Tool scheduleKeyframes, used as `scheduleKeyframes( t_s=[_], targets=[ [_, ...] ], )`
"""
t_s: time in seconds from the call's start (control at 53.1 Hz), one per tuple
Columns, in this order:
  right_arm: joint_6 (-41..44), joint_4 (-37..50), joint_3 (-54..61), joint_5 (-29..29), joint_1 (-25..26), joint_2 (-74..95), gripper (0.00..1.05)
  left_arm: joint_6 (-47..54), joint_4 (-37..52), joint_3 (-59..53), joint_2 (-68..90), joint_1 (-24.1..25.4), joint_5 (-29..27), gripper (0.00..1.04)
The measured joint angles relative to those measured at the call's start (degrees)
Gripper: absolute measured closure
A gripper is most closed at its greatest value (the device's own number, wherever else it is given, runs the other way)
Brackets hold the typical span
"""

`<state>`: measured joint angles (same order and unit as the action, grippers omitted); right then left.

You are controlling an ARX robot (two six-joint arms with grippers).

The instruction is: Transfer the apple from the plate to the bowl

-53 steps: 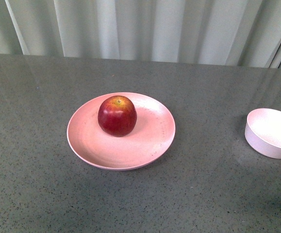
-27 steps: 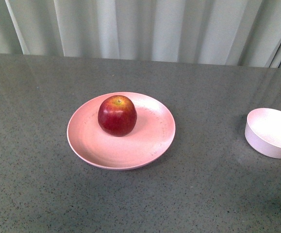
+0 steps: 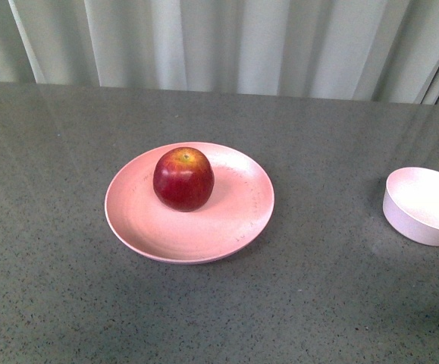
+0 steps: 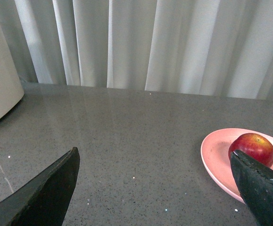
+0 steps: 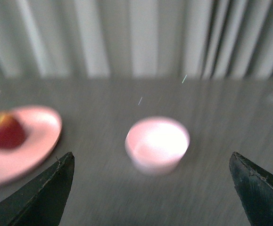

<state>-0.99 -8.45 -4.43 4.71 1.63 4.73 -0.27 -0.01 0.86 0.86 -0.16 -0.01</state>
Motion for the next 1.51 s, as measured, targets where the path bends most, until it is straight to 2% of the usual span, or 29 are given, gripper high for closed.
scheduleKeyframes(
  t_s=[0.038, 0.057, 0.132, 0.207, 0.377, 0.66, 0.924, 1.319, 1.508],
  targets=[
    [0.0, -6.3, -3.5, 3.1, 2.6, 8.0, 0.09, 0.0, 0.0, 0.0, 0.0, 0.0, 0.0, 0.09],
    [0.1, -6.5, -4.3, 4.0, 3.7, 11.2, 0.09, 0.0, 0.0, 0.0, 0.0, 0.0, 0.0, 0.09],
    [0.9, -0.1, -7.3, 6.5, 7.9, 25.0, 0.09, 0.0, 0.0, 0.0, 0.0, 0.0, 0.0, 0.09],
    [1.4, 7.7, -10.2, 7.5, 9.6, 35.6, 0.09, 0.0, 0.0, 0.0, 0.0, 0.0, 0.0, 0.09],
    [2.8, 19.7, -16.7, 7.3, 10.0, 56.2, 0.09, 0.0, 0.0, 0.0, 0.0, 0.0, 0.0, 0.09],
    [2.3, 23.4, -31.5, 4.3, 9.7, 84.6, 0.09, 0.0, 0.0, 0.0, 0.0, 0.0, 0.0, 0.09],
    [-1.5, 22.3, -40.1, -0.9, 8.8, 96.5, 0.09, 0.0, 0.0, 0.0, 0.0, 0.0, 0.0, 0.09],
    [-5.0, 21.5, -44.1, -3.5, 6.9, 103.2, 0.09, 0.0, 0.0, 0.0, 0.0, 0.0, 0.0, 0.09],
    [-6.7, 21.0, -45.4, -4.4, 6.6, 104.7, 0.42, 0.0, 0.0, 0.0, 0.0, 0.0, 0.0, 0.09]
  ],
)
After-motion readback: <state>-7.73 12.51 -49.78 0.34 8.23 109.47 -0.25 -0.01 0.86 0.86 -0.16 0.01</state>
